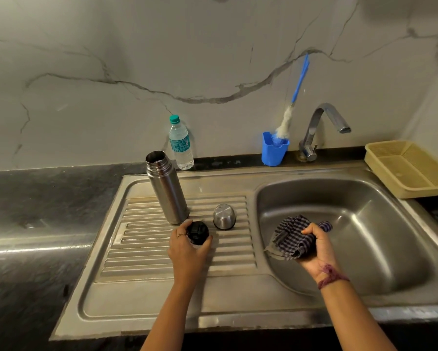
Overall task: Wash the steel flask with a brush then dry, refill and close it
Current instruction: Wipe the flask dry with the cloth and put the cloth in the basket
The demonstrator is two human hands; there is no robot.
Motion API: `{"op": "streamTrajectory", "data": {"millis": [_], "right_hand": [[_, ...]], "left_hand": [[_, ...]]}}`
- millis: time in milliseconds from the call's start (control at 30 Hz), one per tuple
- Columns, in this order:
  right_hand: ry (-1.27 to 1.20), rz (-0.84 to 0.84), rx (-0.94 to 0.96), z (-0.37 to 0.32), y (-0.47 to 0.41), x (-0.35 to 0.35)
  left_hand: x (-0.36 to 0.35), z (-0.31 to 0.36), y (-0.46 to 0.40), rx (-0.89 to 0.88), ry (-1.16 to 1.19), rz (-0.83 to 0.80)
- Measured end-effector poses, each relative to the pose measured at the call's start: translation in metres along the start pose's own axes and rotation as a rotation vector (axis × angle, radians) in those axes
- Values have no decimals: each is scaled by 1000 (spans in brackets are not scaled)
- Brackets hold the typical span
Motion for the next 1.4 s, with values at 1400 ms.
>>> {"op": "streamTrajectory", "data": {"millis": [1400], "right_hand": [[633, -327, 255, -103, 42, -19]], "left_hand": [[-191, 198, 43, 137, 1021, -632]]}}
Point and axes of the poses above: each hand's wrist, its own y-axis away from the middle knuckle, its own x-axis out of the back of the hand, z = x × y, the point moved 6 cm from there along -y, towards the middle knuckle, and after that the axes turned 14 degrees about -z, right-handed, at the moved point
